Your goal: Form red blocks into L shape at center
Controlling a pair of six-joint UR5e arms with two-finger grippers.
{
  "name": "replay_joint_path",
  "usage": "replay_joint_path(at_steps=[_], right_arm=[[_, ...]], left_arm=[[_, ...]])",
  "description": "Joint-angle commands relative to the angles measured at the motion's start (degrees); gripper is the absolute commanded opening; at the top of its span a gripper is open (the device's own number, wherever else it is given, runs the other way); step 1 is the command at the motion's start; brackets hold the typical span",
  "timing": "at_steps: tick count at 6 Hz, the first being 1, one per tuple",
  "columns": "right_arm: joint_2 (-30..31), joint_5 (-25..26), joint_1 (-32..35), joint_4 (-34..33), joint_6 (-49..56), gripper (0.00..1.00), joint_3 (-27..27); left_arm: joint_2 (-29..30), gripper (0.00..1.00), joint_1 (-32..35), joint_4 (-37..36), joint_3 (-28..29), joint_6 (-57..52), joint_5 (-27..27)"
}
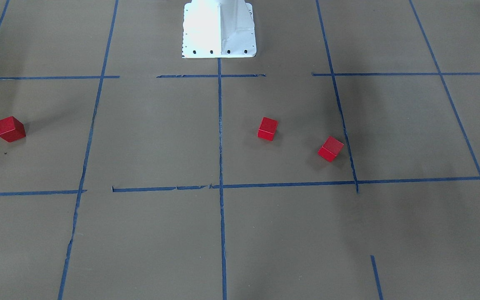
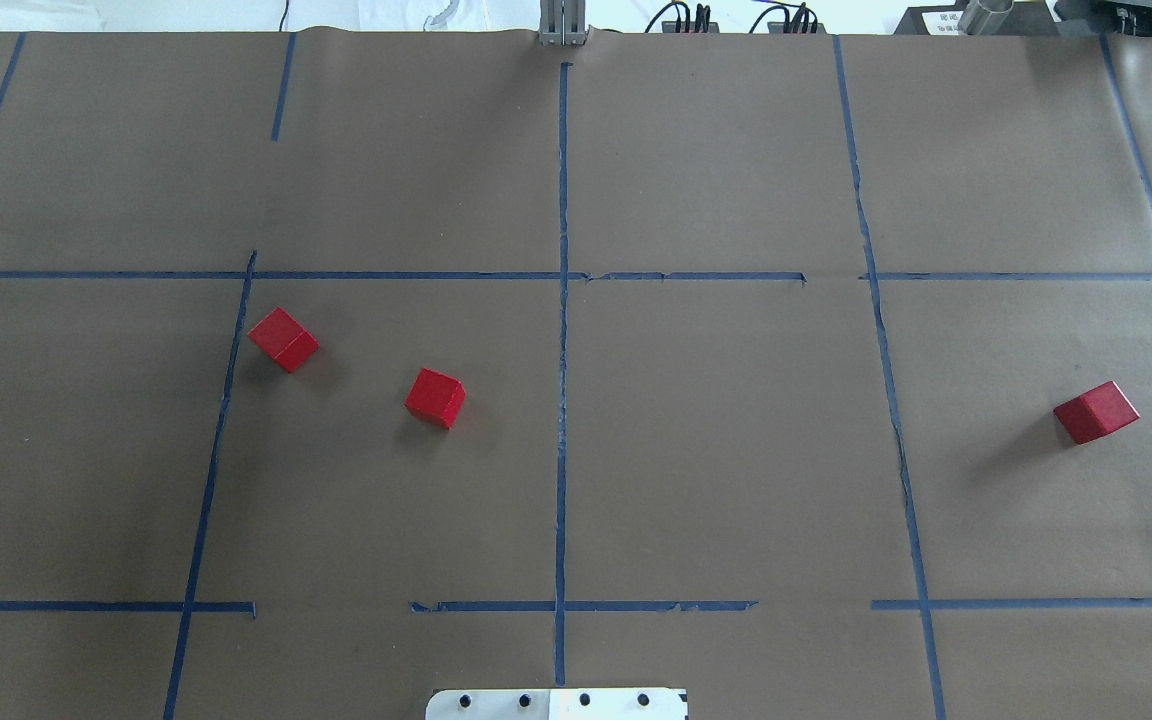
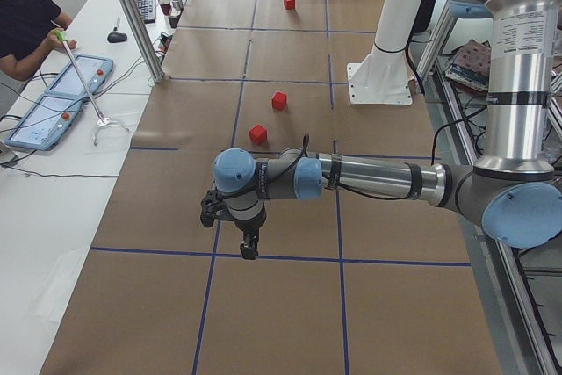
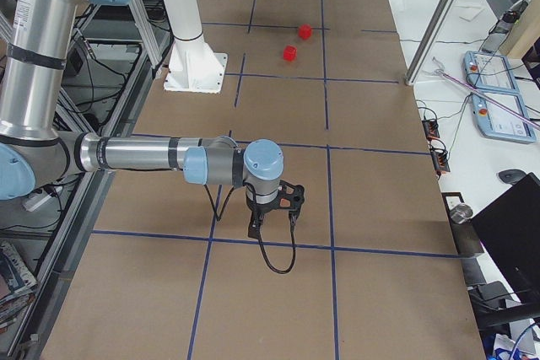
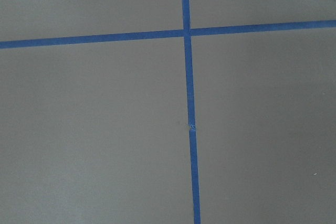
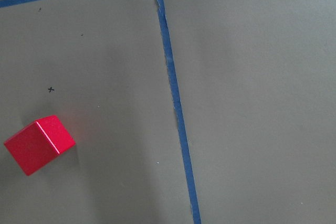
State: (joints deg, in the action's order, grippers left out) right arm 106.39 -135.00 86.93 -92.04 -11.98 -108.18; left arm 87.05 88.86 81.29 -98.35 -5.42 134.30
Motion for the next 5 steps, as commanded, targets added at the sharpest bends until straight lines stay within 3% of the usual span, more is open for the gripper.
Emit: replay_joint_path(at_steps=[1,2,3,5], right_arm=[[-0.2,-0.3,-0.1,0.0,-0.3,1.0,-0.4],[-0.4,-0.4,-0.2,0.3,-1.2,1.0,-1.4],[0.0,-0.3,-0.3,6.1,-1.3,1.0,-0.9],[0.2,-0.7,-2.7,10.4,-1.6,1.0,-0.7]], left_arm=[[-0.1,1.0,0.0,0.0,-0.1,0.5,0.0],[-0.1,1.0,0.0,0.0,-0.1,0.5,0.1],[-0.1,1.0,0.0,0.0,0.0,0.6,0.2],[0.0,1.0,0.0,0.1,-0.3,0.6,0.5]])
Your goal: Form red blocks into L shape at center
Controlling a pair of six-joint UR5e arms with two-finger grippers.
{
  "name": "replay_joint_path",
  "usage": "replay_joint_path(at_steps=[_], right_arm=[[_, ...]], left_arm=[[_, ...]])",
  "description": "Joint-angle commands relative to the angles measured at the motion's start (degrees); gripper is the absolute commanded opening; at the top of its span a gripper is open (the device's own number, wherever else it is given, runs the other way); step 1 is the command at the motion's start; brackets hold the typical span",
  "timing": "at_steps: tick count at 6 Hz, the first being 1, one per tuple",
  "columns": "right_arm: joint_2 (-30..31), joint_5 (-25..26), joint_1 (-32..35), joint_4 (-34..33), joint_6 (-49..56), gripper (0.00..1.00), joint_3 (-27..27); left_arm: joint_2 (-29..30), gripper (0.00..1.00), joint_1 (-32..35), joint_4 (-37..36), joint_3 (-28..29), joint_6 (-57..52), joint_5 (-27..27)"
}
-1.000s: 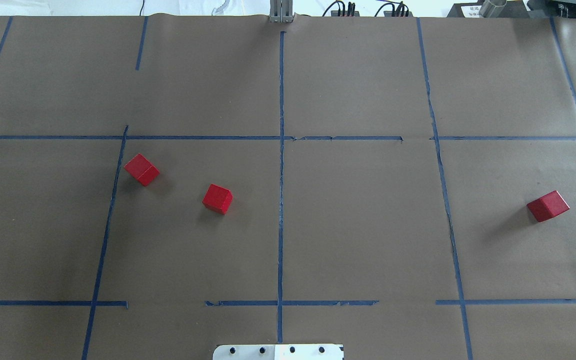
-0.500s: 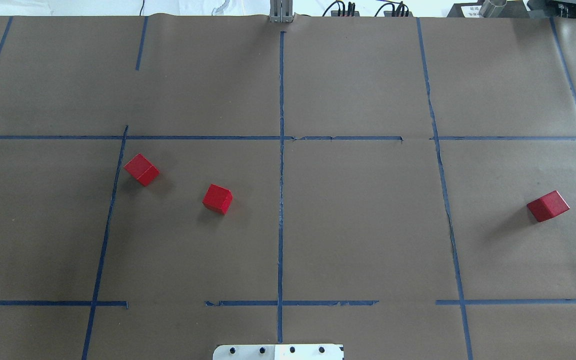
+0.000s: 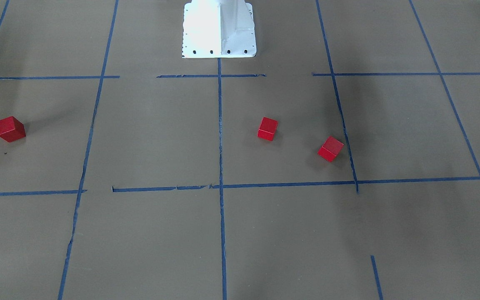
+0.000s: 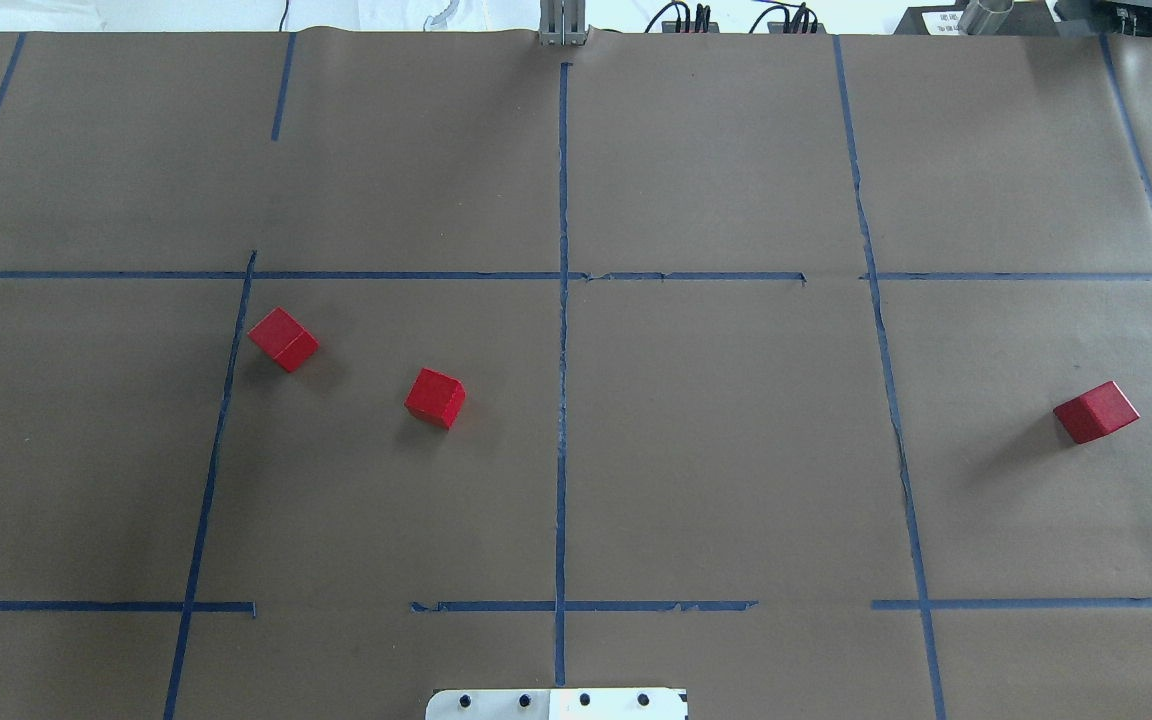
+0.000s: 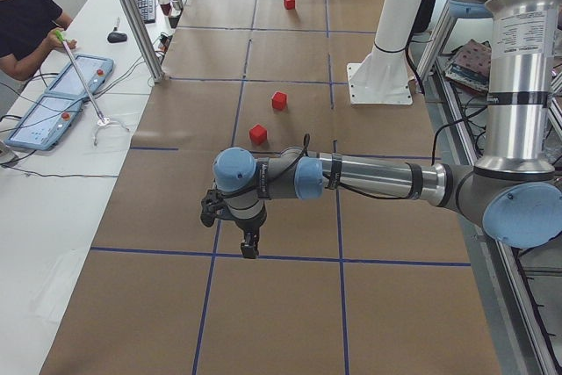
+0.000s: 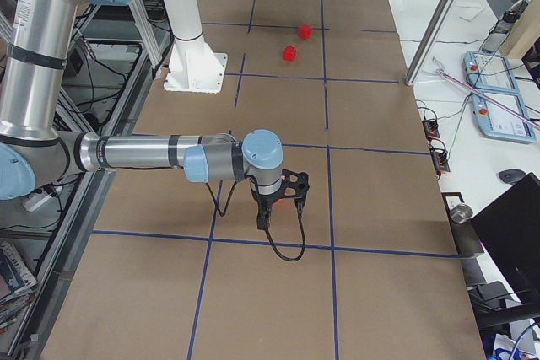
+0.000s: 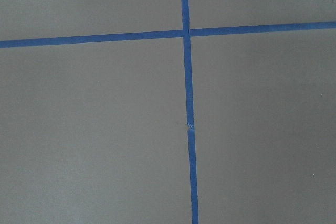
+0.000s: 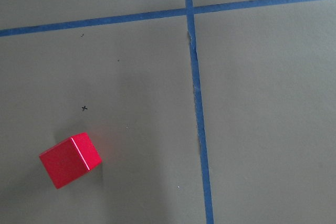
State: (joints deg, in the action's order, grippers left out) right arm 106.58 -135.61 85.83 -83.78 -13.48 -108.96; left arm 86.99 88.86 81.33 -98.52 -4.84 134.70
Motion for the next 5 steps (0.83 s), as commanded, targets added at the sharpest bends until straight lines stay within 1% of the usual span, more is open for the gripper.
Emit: replay_joint_path(at_steps=[1,2,3,4,5], right_arm=[[0.0,0.3,-5.1,5.3,-0.8,1.0,0.1],[-0.1,0.7,-8.5,7.0,-3.7,1.0,0.1],[-0.4,2.8,-13.8,8.9,-5.0,1.0,0.1],[-0.4,6.6,-18.5,11.0,-5.1,1.0,0.3],[-0.7,7.5,-22.2,12.8,-5.2,0.99,0.8]], left_arm=[[-0.1,1.0,0.0,0.1,-0.3,0.0,0.1],[0.0,1.0,0.0,0.1,-0.4,0.0,0.1],[0.0,1.0,-0.1,0.1,-0.7,0.0,0.1],[0.1,1.0,-0.1,0.1,-0.7,0.0,0.1],[-0.1,1.0,0.0,0.1,-1.1,-0.1,0.1]])
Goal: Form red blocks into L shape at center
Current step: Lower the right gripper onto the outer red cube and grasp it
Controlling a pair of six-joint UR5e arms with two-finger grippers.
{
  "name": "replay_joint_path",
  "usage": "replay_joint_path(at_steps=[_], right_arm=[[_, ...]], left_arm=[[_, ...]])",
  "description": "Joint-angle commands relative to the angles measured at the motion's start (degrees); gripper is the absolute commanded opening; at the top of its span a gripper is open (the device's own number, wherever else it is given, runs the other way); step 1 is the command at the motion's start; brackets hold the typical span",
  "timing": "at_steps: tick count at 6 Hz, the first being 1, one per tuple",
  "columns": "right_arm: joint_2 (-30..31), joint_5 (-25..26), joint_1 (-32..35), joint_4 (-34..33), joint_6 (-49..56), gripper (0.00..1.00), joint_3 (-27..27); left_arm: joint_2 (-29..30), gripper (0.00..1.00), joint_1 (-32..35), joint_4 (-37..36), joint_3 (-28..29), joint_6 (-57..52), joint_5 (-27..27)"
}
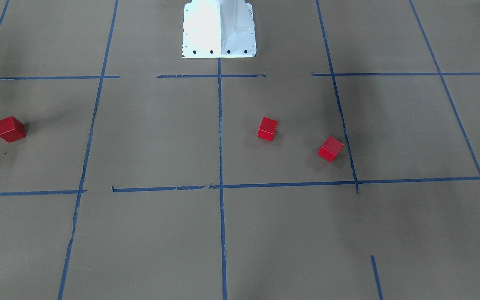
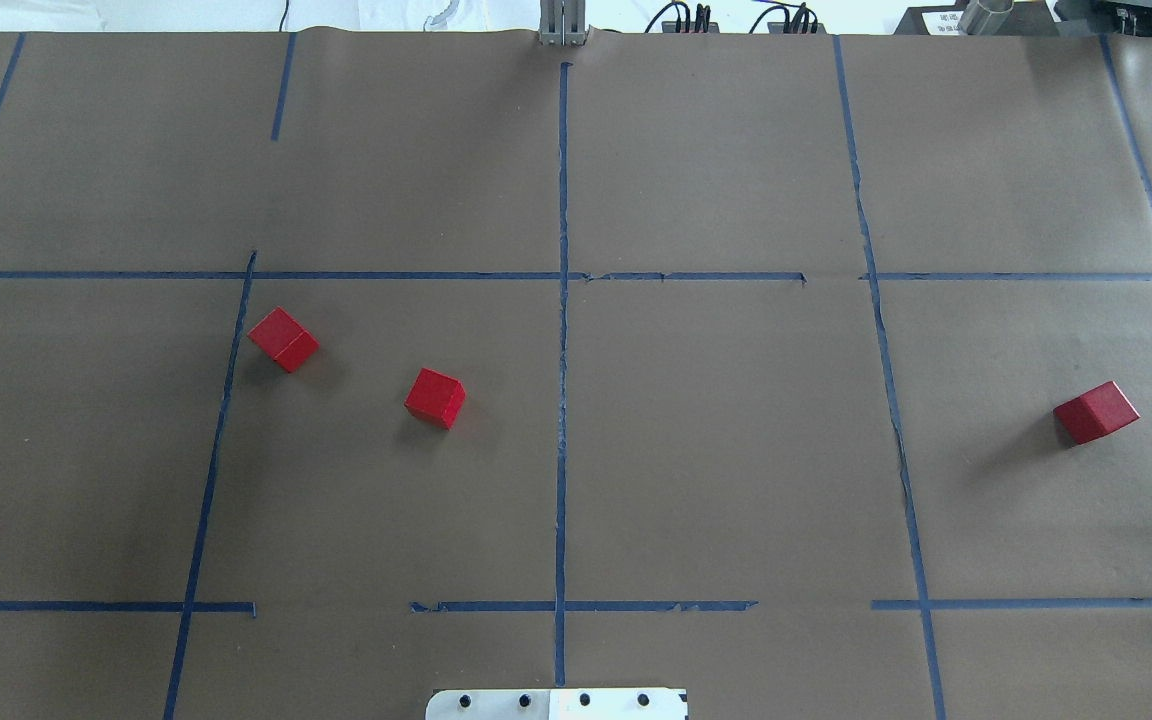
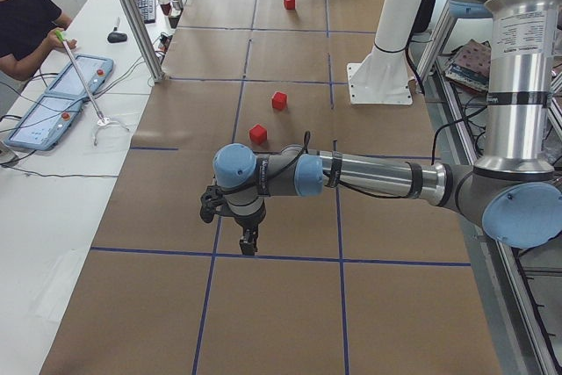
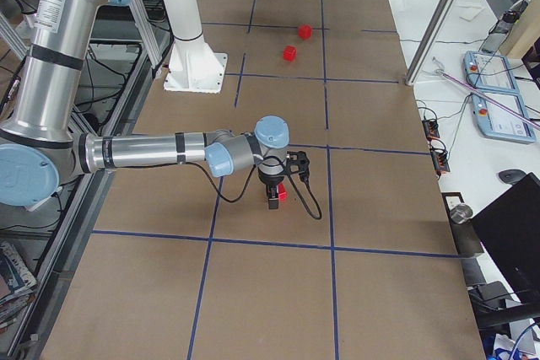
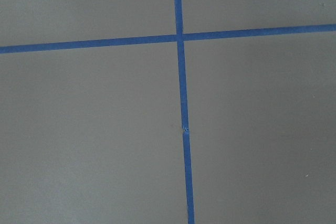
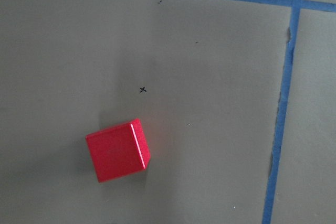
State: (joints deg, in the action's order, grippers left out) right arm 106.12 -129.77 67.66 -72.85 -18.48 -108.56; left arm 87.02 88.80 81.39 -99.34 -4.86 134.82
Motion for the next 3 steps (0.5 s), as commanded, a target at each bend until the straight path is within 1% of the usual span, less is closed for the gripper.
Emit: replay_joint_path(at_steps=[1,2,3], right_arm=[[-2.2,1.4,-4.6,4.2,-0.3,0.99,3.3],[-3.2,1.5,-5.5,4.6,-0.2,0.99,4.9],[-4.8,1.4,-6.4,4.6,-0.3,0.99,5.1]], left_arm=[[-0.2,1.0,0.1,-0.1,-0.3,-0.1,0.0],[-0.2,1.0,0.1,-0.1,-0.4,-0.1,0.0],[-0.2,1.0,0.1,-0.1,-0.4,-0.1,0.0]])
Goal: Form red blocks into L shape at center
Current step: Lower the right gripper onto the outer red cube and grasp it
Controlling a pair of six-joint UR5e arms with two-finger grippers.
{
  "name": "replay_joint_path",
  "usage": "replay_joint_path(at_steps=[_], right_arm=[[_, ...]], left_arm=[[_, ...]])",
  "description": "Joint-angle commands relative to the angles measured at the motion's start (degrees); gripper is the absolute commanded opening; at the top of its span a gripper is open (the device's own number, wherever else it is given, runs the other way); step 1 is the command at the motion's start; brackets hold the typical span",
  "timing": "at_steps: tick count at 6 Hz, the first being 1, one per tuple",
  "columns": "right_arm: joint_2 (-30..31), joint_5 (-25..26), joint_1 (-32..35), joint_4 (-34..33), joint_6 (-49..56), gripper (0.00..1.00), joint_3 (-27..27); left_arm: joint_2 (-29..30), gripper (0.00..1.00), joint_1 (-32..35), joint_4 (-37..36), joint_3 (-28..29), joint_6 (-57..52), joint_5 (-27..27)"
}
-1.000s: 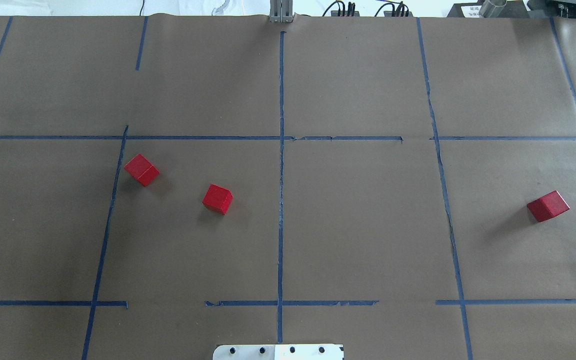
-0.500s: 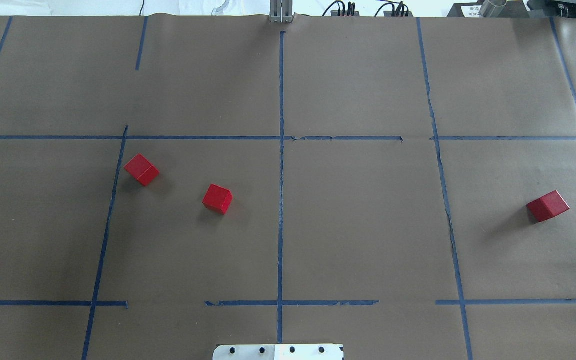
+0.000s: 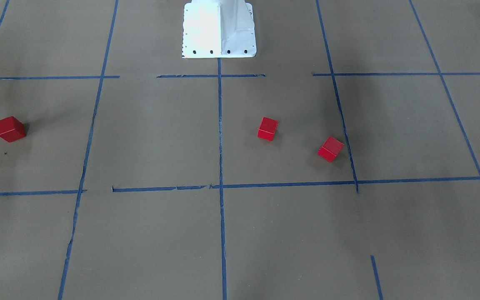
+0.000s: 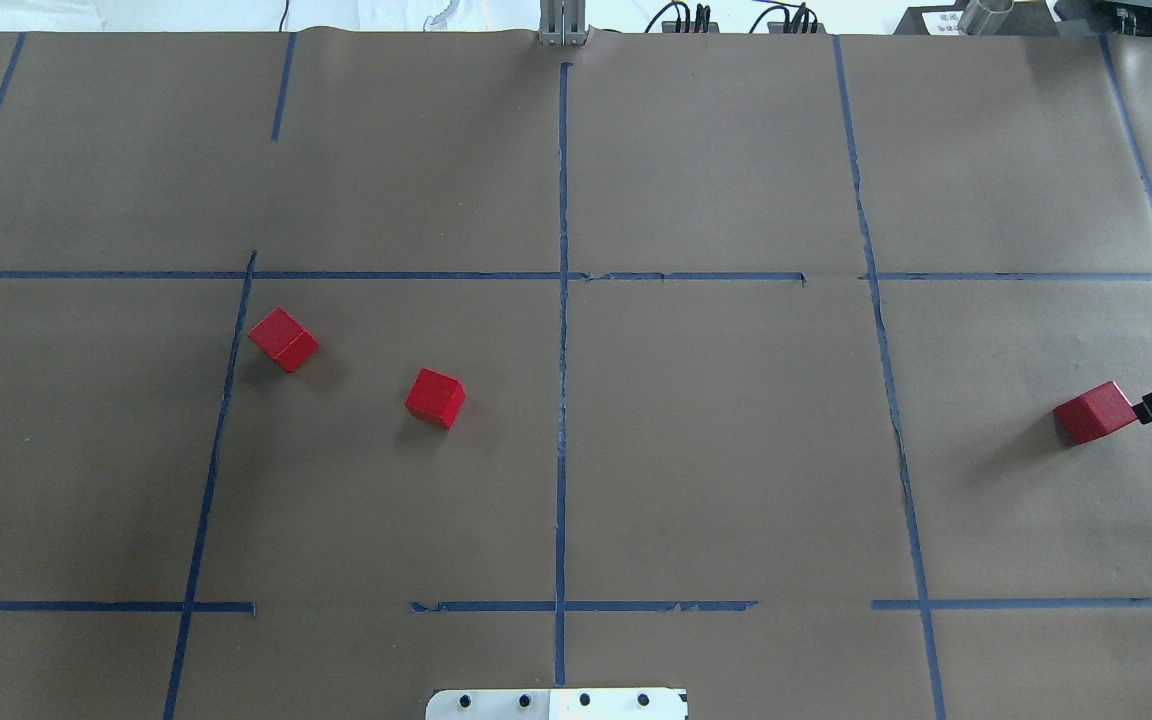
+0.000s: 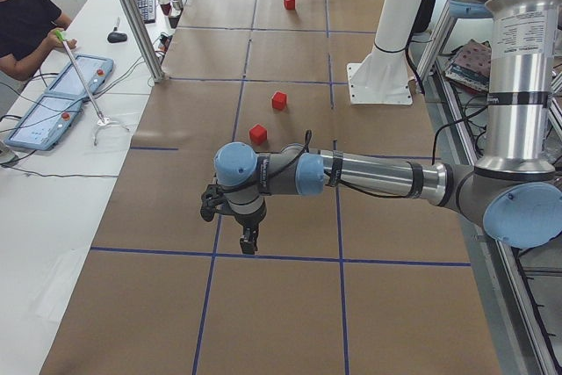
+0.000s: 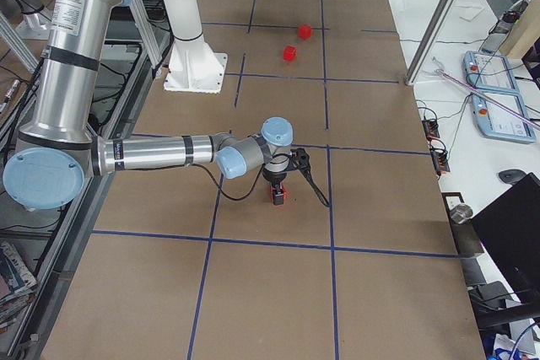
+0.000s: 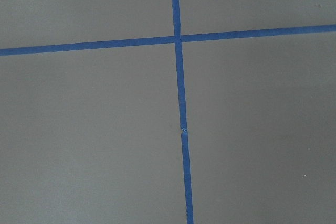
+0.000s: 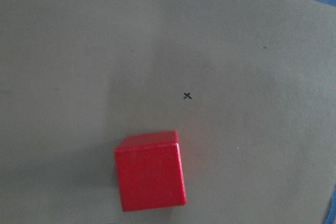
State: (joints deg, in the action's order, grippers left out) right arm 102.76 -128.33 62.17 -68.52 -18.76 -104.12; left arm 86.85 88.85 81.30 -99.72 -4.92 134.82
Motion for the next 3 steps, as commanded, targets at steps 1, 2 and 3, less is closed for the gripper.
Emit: replay_joint_path(at_steps=[1,2,3], right_arm=[[-2.5,0.3,-3.3,0.3,-0.1,0.99,1.4],[-3.3,0.3,-3.9,0.4,0.0,0.99,2.3],[-4.7,0.3,-4.2,0.4,0.1,0.99,4.3]], left_arm=[[0.0,1.0,0.0,0.0,0.0,0.0,0.0],[0.0,1.0,0.0,0.0,0.0,0.0,0.0],[0.0,1.0,0.0,0.0,0.0,0.0,0.0]])
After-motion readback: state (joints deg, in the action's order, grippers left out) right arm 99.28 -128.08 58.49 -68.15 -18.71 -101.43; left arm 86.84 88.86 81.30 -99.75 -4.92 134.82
